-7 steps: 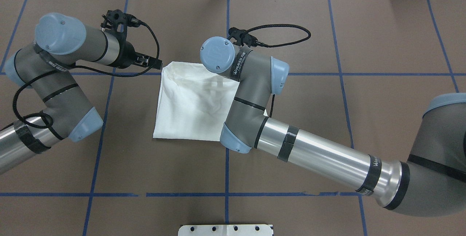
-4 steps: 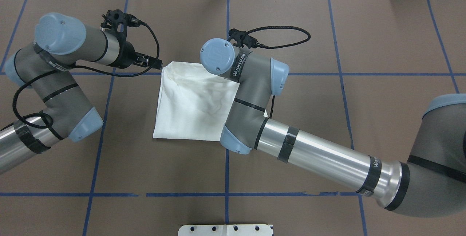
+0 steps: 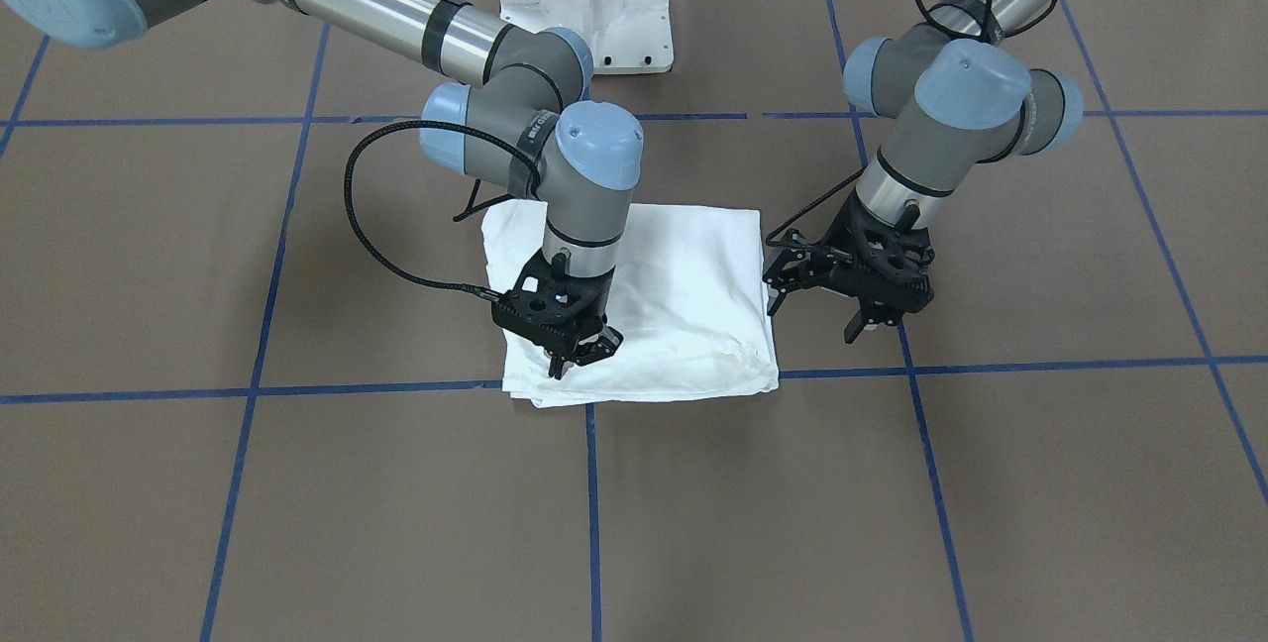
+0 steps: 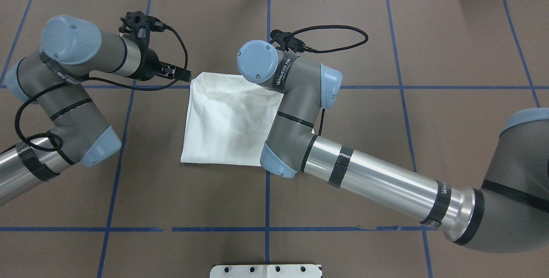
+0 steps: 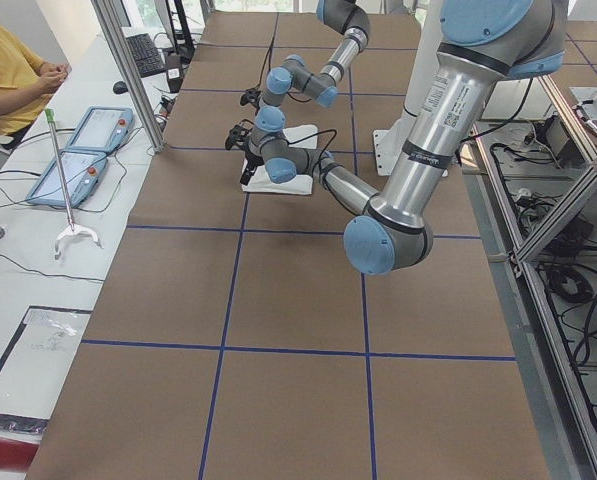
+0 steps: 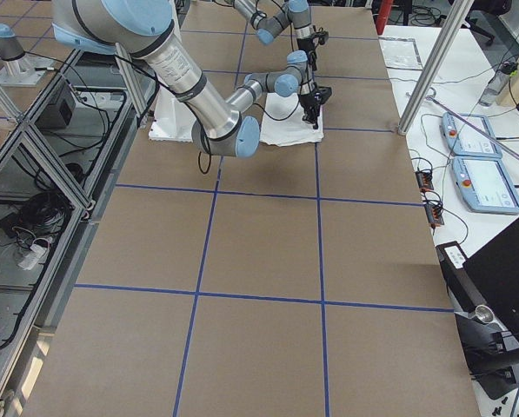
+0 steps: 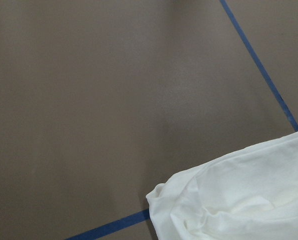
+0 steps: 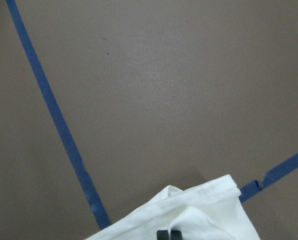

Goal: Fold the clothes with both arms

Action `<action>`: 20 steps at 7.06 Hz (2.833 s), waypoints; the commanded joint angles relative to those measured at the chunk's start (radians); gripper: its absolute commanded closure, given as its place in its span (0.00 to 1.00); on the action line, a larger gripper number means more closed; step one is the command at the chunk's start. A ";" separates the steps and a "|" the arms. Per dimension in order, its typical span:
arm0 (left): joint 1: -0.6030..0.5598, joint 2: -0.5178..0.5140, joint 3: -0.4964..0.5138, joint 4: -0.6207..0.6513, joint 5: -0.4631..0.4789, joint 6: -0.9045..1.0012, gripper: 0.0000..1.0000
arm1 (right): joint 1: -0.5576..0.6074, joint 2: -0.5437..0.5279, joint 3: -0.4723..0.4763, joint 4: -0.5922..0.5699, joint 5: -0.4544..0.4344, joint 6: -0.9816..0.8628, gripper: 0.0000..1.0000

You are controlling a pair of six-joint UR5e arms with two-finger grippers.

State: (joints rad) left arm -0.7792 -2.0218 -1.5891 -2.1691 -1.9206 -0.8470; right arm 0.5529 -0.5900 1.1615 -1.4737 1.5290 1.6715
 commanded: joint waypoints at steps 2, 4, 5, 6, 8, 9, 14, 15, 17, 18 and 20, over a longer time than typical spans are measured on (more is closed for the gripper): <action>0.000 0.021 -0.009 -0.002 0.000 0.000 0.00 | 0.030 -0.017 -0.008 -0.042 -0.009 -0.015 1.00; 0.011 0.015 -0.005 0.003 0.002 -0.054 0.00 | 0.027 -0.019 -0.008 -0.036 -0.018 -0.048 0.01; 0.021 0.002 0.007 0.012 0.003 -0.081 0.00 | 0.036 -0.014 0.003 -0.030 -0.016 -0.100 0.00; 0.040 -0.030 0.040 0.014 0.005 -0.125 0.00 | 0.068 -0.013 0.019 -0.030 0.012 -0.154 0.00; 0.063 -0.127 0.165 0.014 0.078 -0.162 0.00 | 0.123 -0.056 0.088 -0.023 0.140 -0.289 0.00; 0.090 -0.167 0.234 0.012 0.106 -0.181 0.00 | 0.128 -0.088 0.127 -0.023 0.146 -0.326 0.00; 0.088 -0.258 0.370 0.015 0.250 -0.184 0.00 | 0.128 -0.129 0.165 -0.008 0.148 -0.340 0.00; 0.046 -0.258 0.385 0.018 0.252 -0.179 0.00 | 0.128 -0.132 0.165 -0.008 0.148 -0.340 0.00; -0.003 -0.255 0.400 0.023 0.278 -0.118 0.00 | 0.128 -0.140 0.165 0.022 0.149 -0.342 0.00; -0.038 -0.242 0.340 0.047 0.225 -0.039 0.00 | 0.160 -0.149 0.184 0.024 0.214 -0.361 0.00; -0.087 -0.059 -0.048 0.290 0.150 0.183 0.00 | 0.260 -0.320 0.376 -0.019 0.339 -0.581 0.00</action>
State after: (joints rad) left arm -0.8357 -2.1853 -1.4069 -2.0212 -1.7375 -0.8030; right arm 0.7553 -0.7994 1.4160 -1.4639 1.8030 1.2276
